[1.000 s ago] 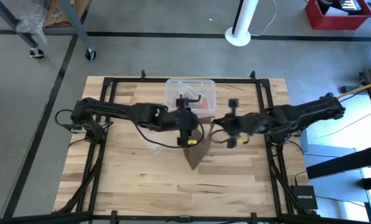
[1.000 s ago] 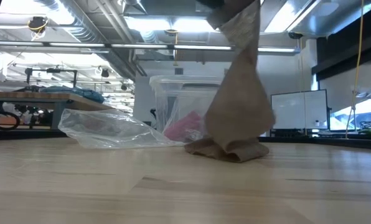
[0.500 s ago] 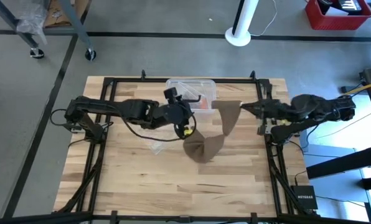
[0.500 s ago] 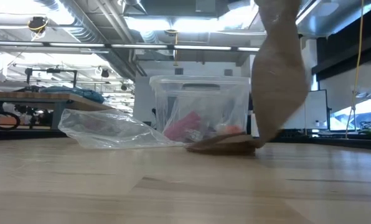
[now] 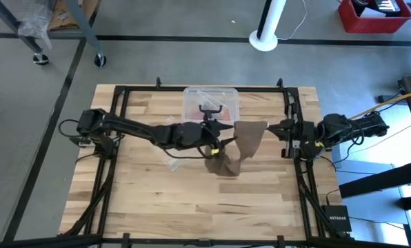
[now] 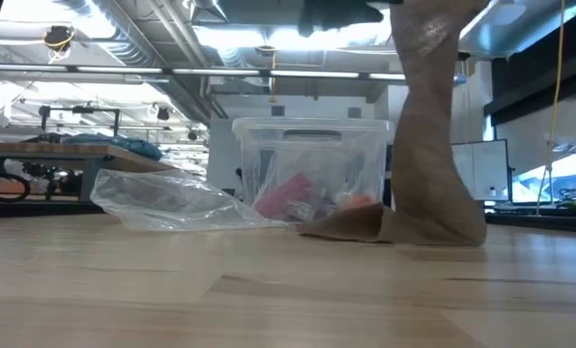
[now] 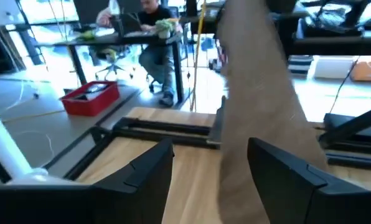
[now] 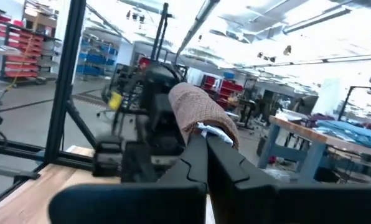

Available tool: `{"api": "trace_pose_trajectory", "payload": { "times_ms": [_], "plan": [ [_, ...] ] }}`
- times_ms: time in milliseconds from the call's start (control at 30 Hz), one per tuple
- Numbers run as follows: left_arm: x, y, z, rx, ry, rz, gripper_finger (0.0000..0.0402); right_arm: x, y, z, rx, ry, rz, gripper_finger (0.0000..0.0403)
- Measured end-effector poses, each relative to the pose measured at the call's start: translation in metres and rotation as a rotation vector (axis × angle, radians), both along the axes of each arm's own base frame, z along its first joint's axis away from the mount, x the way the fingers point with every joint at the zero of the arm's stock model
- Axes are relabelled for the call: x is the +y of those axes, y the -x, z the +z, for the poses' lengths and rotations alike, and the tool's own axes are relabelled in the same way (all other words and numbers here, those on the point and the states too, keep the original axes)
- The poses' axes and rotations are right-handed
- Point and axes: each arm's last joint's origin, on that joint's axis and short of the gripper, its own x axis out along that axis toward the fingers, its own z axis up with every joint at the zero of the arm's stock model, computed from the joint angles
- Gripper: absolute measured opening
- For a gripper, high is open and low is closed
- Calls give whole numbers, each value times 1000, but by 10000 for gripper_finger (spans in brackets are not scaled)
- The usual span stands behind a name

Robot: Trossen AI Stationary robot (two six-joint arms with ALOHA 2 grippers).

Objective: Roll bandage
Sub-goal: Roll the brown bandage

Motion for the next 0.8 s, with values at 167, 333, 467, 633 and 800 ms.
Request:
{"api": "trace_pose_trajectory", "payload": {
  "times_ms": [167,333,467,633,800],
  "plan": [
    [14,-9,-10,-2,58,-115,200,1,0,1,-9,11,38,0],
    [18,-17,-21,13,85,-348,200,2,1,3,-29,11,56,0],
    [11,-26,-38,32,96,-458,194,1,3,10,-89,7,52,0],
    [-1,-34,-66,111,141,-497,166,-1,11,37,-167,16,51,0],
    [-6,-36,-53,91,137,-509,141,-3,21,80,-214,37,69,0]
  ]
}}
